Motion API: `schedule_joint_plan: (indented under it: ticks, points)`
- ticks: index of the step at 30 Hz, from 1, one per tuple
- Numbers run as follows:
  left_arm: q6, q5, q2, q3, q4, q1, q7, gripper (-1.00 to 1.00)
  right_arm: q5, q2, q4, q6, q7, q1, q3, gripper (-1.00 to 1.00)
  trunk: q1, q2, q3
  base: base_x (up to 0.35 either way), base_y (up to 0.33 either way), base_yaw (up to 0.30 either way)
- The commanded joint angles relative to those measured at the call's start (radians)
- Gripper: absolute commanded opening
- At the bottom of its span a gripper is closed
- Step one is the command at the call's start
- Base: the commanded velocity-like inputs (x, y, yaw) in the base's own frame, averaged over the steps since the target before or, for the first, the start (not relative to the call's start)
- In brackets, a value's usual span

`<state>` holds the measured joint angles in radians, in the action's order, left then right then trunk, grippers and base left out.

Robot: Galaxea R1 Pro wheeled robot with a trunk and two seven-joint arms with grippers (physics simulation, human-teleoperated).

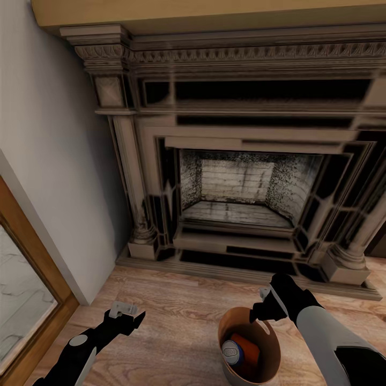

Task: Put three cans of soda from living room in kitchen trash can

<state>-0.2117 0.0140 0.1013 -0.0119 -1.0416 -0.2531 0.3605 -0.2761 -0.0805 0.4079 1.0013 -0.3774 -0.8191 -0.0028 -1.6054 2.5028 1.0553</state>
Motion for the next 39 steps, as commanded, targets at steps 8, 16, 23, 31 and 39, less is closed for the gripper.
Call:
schedule_joint_plan:
  ticks: [8,16,23,31,39]
  points:
    - [-0.001,0.001,0.0,-0.001,0.0,0.0,0.0,1.0,0.0,0.0,-0.001,-0.017,0.0,0.002,0.001,1.0,0.0,0.0,-0.004,0.0,0.0,0.0]
    - [-0.014,0.001,-0.001,0.004,0.068,-0.001,-0.024,1.0,0.0,0.0,-0.001,-0.02,0.0,0.004,0.001,1.0,0.004,-0.002,-0.035,0.0,0.0,0.0]
    - [-0.029,0.002,-0.001,0.007,0.09,-0.001,-0.057,1.0,0.0,0.001,-0.001,-0.021,0.0,0.005,0.001,1.0,0.021,-0.031,-0.059,0.0,0.0,0.0]
    - [-0.044,0.003,-0.003,0.009,0.105,-0.002,-0.066,1.0,0.0,0.002,-0.002,-0.045,0.001,0.02,0.001,1.0,0.051,-0.087,-0.084,0.0,0.0,0.0]
    - [-0.047,0.003,-0.003,0.009,0.124,-0.003,-0.067,1.0,-0.001,0.001,-0.001,-0.059,0.002,0.028,0.001,1.0,0.082,-0.143,-0.109,0.0,0.0,0.0]
